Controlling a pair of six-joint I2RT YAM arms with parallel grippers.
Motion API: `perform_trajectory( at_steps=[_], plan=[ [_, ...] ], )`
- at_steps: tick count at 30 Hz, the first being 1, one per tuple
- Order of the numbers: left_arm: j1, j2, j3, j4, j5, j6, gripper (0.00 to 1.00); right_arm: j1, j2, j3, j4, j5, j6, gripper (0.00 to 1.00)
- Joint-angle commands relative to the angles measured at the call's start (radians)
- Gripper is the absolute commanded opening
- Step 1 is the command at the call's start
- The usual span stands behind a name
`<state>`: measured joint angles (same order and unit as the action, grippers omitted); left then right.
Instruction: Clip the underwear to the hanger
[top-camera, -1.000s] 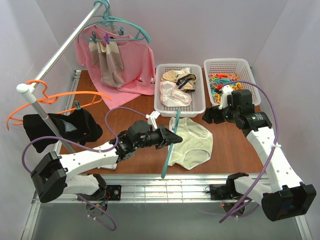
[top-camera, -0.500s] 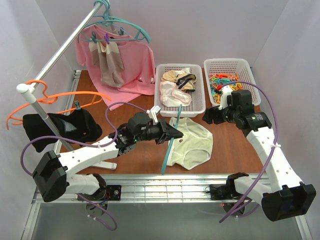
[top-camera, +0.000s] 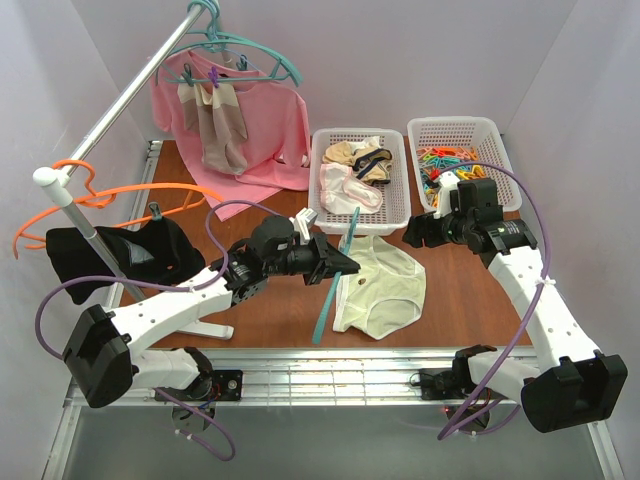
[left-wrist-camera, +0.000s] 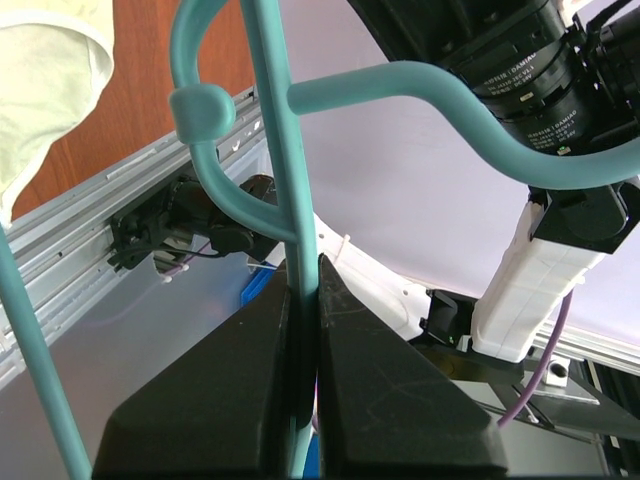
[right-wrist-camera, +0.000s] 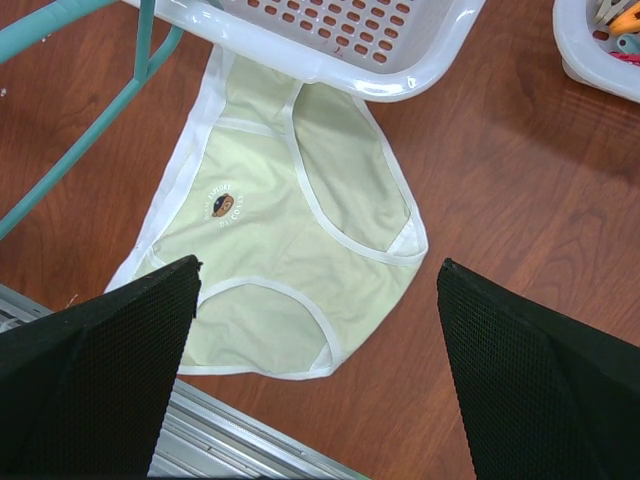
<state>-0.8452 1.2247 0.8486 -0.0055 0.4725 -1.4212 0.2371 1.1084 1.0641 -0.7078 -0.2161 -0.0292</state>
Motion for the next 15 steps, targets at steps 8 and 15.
perform_trajectory(
  at_steps=[8,15],
  plan=[
    [0.006,-0.019,0.061,-0.044,0.087,-0.047,0.0,0.002,0.01,0.014,0.016,-0.014,0.003,0.87],
    [0.006,-0.036,0.047,-0.04,0.094,-0.07,0.0,0.002,0.014,0.014,0.014,-0.016,0.008,0.87]
  ],
)
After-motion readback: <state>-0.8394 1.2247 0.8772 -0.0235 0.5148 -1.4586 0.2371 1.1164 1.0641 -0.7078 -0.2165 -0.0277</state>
